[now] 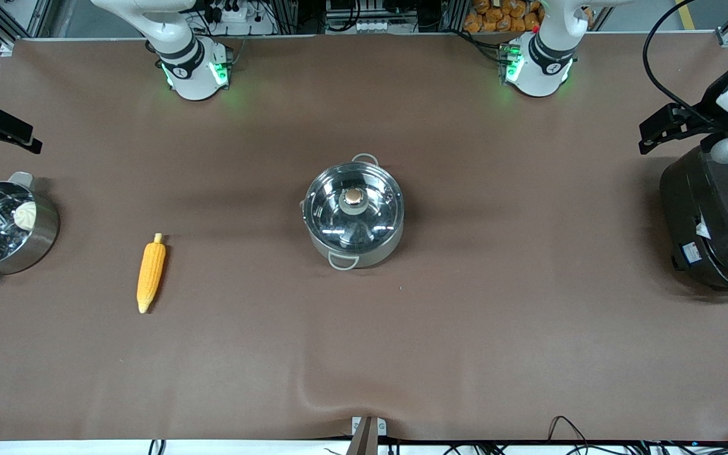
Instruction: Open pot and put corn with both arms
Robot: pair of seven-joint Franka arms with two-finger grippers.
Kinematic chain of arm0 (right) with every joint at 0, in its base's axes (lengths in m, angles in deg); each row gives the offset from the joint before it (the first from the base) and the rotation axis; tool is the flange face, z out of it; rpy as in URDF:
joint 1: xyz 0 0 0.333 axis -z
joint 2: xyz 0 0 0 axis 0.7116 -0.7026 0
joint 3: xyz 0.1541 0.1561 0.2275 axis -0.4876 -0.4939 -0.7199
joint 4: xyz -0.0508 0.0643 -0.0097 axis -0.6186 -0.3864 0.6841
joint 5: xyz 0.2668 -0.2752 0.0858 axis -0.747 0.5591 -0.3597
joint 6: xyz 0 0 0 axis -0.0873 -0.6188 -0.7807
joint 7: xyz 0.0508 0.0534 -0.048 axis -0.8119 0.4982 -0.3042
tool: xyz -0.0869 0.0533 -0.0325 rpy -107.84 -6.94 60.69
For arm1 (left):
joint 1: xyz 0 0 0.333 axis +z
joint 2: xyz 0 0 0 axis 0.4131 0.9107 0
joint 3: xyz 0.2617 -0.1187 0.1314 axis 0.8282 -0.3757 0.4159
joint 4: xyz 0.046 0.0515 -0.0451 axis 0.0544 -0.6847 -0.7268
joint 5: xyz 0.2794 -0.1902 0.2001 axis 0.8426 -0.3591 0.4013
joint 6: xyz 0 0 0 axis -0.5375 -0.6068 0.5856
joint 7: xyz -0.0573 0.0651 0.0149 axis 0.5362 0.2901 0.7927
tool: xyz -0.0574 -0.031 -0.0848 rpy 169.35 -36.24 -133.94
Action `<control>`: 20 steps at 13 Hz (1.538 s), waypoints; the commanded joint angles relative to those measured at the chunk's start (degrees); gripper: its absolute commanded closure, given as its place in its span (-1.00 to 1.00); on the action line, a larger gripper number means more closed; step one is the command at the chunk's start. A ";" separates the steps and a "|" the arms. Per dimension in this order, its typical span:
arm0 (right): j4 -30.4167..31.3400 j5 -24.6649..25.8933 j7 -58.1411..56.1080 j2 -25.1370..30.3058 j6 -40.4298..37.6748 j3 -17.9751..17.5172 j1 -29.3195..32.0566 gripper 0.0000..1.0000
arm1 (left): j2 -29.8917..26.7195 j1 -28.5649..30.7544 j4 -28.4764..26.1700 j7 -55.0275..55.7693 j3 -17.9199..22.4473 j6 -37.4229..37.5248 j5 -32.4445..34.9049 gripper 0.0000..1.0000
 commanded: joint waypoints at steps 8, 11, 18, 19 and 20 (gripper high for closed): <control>-0.08 -0.47 -2.69 -4.85 0.33 -0.77 1.59 -1.00 | 5.97 -3.60 1.15 5.23 -4.34 -2.57 -1.24 -1.00; 0.09 -0.47 -2.87 -12.93 6.13 -0.77 1.32 -1.00 | 9.67 -10.62 1.67 23.42 -5.93 -6.97 -1.24 -1.00; 9.38 -0.21 -2.87 -23.33 26.13 -0.86 -0.44 -1.00 | 22.06 -23.90 8.79 53.84 -5.93 -17.41 -1.24 -1.00; 11.85 -0.21 -2.87 -24.11 30.09 -0.86 0.00 -1.00 | 23.73 -25.48 9.14 58.49 -5.93 -20.49 -1.33 -1.00; 13.26 -0.21 -2.87 -25.17 33.00 -0.86 0.00 -1.00 | 25.66 -27.06 10.10 63.06 -6.01 -21.65 -1.24 -1.00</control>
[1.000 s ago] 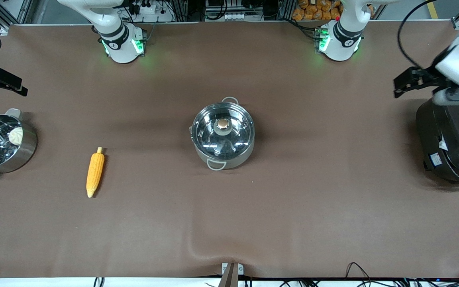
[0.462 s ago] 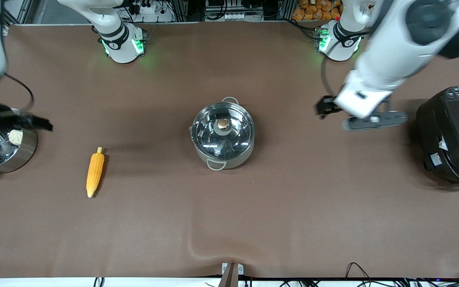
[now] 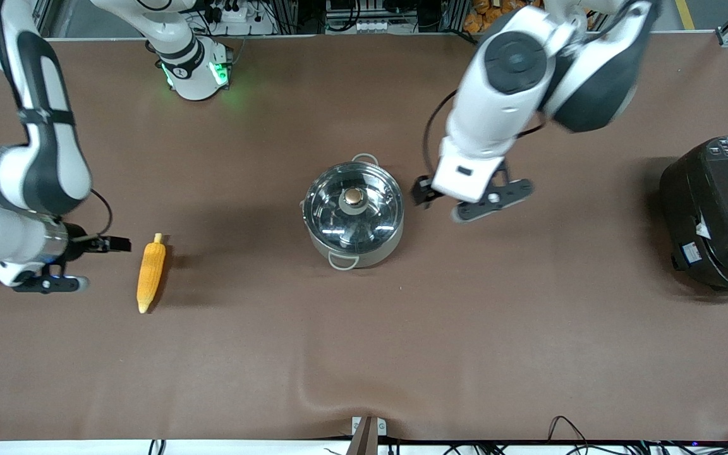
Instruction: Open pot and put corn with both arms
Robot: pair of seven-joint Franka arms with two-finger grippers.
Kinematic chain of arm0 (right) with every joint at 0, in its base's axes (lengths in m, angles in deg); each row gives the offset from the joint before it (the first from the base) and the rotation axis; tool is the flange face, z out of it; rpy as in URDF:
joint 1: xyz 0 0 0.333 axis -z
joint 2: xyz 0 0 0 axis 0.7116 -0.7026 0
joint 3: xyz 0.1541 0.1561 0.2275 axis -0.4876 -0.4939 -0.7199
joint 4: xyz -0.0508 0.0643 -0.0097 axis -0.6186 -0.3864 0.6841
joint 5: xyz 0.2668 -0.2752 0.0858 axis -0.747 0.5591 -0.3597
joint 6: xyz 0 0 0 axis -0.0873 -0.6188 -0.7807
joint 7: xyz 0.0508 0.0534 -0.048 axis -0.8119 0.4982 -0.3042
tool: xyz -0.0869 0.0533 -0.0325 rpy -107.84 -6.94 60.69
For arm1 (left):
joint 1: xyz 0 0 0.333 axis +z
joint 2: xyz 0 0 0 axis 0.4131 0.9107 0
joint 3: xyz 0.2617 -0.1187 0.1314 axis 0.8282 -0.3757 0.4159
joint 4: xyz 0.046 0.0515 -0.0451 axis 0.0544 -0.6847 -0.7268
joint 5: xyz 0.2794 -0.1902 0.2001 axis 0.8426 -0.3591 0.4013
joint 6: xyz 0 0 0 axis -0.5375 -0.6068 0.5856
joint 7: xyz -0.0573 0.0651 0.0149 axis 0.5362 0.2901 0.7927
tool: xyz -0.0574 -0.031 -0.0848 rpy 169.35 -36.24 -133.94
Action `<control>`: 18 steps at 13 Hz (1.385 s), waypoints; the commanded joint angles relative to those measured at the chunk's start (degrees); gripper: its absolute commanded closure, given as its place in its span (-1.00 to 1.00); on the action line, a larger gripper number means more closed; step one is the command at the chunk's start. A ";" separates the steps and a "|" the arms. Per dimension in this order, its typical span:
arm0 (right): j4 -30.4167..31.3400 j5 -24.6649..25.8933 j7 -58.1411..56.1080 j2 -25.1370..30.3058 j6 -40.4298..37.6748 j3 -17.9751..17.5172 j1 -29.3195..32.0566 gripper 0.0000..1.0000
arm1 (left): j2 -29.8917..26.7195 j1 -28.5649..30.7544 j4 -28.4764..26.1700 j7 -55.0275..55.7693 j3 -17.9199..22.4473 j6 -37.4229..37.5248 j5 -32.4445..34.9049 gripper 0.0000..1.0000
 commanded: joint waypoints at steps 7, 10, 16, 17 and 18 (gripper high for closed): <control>4.73 -0.31 -0.75 -7.95 9.77 -0.10 0.72 -1.00 | 10.52 -9.79 6.18 23.14 1.27 -5.06 -0.64 -1.00; 4.11 -0.31 -0.49 -10.58 12.93 -0.10 0.37 -1.00 | 12.45 -11.11 5.74 26.05 1.27 -5.50 -0.55 -1.00; 2.53 -0.66 -0.66 -14.10 14.08 -0.11 0.28 -1.00 | 16.32 -16.30 6.00 28.96 5.57 -12.00 -0.28 -1.00; 2.36 -0.49 -0.75 -14.11 14.52 -0.19 0.36 -0.11 | 16.49 -16.83 5.91 28.96 5.58 -12.00 -0.28 -1.00; 2.35 -0.48 -0.75 -14.20 15.40 -0.19 0.28 0.94 | 17.02 -17.27 5.83 28.96 5.58 -12.00 -0.28 -1.00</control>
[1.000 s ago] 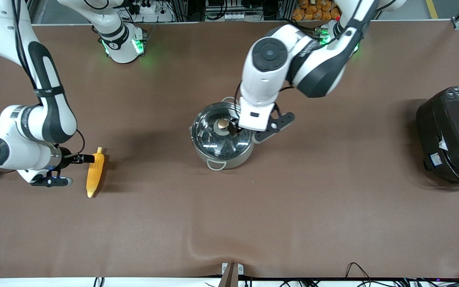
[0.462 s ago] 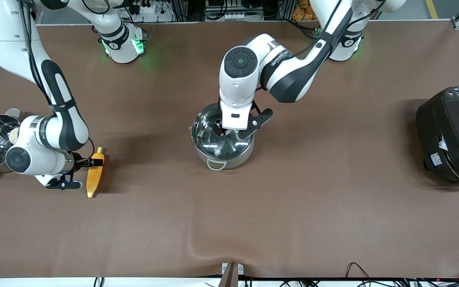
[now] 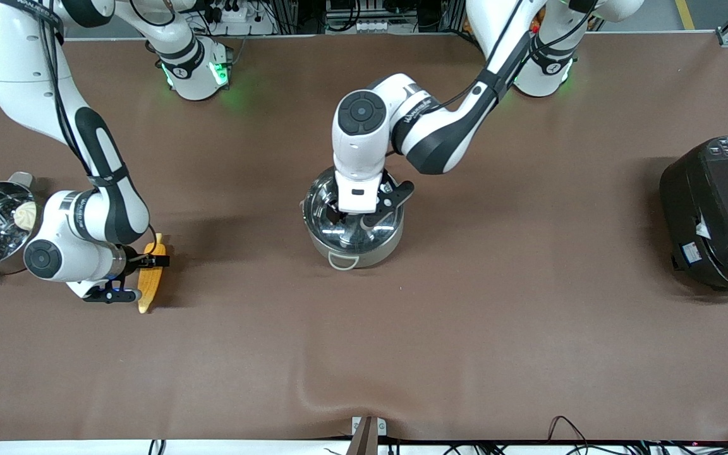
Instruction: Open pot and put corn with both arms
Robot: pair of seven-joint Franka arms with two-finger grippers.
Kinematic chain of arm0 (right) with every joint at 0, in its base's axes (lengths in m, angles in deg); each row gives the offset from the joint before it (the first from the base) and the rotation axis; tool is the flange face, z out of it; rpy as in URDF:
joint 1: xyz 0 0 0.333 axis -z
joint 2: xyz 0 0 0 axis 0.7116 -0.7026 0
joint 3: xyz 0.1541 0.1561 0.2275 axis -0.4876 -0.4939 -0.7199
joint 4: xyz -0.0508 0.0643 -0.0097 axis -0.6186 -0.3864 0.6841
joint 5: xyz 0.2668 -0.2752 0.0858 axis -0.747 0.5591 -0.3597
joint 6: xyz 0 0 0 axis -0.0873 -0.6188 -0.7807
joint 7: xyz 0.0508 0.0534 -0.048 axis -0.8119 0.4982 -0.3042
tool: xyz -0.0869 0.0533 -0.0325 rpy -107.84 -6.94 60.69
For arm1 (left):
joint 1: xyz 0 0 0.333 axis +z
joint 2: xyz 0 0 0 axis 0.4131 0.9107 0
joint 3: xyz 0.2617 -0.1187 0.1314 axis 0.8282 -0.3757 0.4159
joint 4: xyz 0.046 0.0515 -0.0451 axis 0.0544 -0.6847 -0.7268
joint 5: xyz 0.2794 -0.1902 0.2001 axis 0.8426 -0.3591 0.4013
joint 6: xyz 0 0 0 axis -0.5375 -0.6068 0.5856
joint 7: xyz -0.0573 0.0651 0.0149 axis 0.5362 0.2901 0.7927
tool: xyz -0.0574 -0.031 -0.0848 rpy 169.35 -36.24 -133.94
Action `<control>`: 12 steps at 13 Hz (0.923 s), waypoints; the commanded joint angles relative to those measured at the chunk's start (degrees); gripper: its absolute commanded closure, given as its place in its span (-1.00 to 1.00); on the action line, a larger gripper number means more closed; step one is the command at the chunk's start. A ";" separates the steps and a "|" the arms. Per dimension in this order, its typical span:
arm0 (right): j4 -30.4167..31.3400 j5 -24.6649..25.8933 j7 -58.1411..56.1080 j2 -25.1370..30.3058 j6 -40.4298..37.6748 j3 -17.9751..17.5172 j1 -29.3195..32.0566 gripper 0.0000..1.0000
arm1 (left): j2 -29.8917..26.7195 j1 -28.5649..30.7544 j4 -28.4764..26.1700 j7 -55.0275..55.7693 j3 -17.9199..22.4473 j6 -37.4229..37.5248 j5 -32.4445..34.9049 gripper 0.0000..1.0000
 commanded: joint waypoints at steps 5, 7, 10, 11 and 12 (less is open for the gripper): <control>-3.44 0.30 -4.76 -0.23 0.16 -0.15 -0.22 1.00 | 1.02 -2.15 0.73 1.18 1.00 1.58 0.07 -0.93; -4.33 0.39 -8.62 1.25 0.15 -0.33 -0.57 1.00 | 1.19 -2.67 0.72 1.18 1.00 1.58 0.07 -0.93; -6.35 0.48 -12.23 5.12 -3.43 -0.41 -4.34 1.00 | 1.19 -2.94 0.29 1.18 1.00 1.93 0.07 -0.87; -7.40 0.31 -14.50 6.18 -6.76 -0.50 -5.57 1.00 | 1.19 -2.94 0.20 1.18 1.00 2.02 0.07 -0.78; -9.33 0.13 -15.83 6.54 -10.27 -0.50 -6.89 1.00 | 1.19 -2.94 0.19 1.18 1.00 2.54 0.07 -0.70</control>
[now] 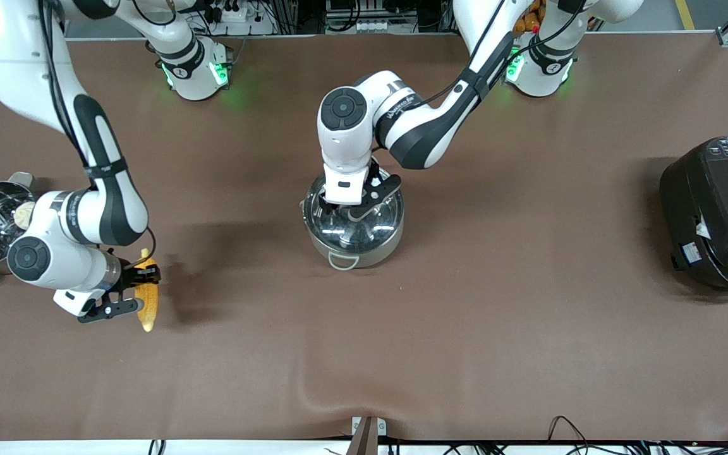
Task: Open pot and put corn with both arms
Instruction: 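Grasp the lid knob with the left gripper while the right gripper grasps the corn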
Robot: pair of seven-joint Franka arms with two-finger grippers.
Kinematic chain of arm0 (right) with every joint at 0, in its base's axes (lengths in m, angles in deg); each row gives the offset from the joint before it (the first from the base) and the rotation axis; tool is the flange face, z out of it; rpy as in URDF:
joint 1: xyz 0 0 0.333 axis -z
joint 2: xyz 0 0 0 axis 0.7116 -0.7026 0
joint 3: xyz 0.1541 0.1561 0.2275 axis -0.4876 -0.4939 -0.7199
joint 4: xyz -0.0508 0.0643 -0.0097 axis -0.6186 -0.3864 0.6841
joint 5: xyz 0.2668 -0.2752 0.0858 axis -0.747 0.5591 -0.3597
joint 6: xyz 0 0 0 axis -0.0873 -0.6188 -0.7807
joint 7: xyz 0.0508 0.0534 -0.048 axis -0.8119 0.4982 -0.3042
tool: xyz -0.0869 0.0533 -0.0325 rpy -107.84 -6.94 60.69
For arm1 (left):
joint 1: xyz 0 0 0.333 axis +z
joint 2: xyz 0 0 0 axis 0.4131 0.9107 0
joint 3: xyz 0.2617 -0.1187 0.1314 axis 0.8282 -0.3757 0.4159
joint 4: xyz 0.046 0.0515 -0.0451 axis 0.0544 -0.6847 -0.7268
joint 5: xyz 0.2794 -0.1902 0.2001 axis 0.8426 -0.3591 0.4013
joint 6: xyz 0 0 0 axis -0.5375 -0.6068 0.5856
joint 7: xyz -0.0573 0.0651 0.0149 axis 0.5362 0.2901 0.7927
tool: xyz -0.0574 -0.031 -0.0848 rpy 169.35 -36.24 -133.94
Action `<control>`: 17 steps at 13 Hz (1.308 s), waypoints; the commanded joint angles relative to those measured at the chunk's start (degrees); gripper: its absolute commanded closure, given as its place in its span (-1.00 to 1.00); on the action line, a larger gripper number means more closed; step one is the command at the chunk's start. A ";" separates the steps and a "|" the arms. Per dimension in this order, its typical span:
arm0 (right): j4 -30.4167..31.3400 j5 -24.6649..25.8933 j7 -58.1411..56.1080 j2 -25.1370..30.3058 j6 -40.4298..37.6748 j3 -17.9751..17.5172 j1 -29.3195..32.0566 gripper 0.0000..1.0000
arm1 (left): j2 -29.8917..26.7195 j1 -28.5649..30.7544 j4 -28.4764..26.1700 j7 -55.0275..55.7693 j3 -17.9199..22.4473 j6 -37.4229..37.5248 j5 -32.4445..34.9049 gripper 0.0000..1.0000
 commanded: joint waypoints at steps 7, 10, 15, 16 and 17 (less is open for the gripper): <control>-7.43 -0.75 -1.36 4.04 -16.30 -0.91 -9.62 1.00 | 0.79 -0.82 0.33 1.04 0.68 1.51 -0.02 -0.65; -7.43 -2.33 -0.65 4.39 -16.74 -0.91 -11.56 1.00 | 0.79 -0.91 0.33 0.87 0.60 1.51 -0.11 -0.57; -7.52 -5.32 0.93 5.00 -18.68 -0.91 -13.15 1.00 | 0.79 -0.82 0.33 0.60 0.59 1.51 -0.37 0.06; -7.43 -5.32 0.93 5.44 -18.68 -0.82 -13.24 1.00 | 0.79 -0.91 0.33 0.60 0.51 1.51 -0.37 0.34; -7.34 -5.32 0.85 5.45 -18.68 -0.82 -13.24 1.00 | 0.71 -0.91 0.33 0.60 0.51 1.51 -0.46 0.59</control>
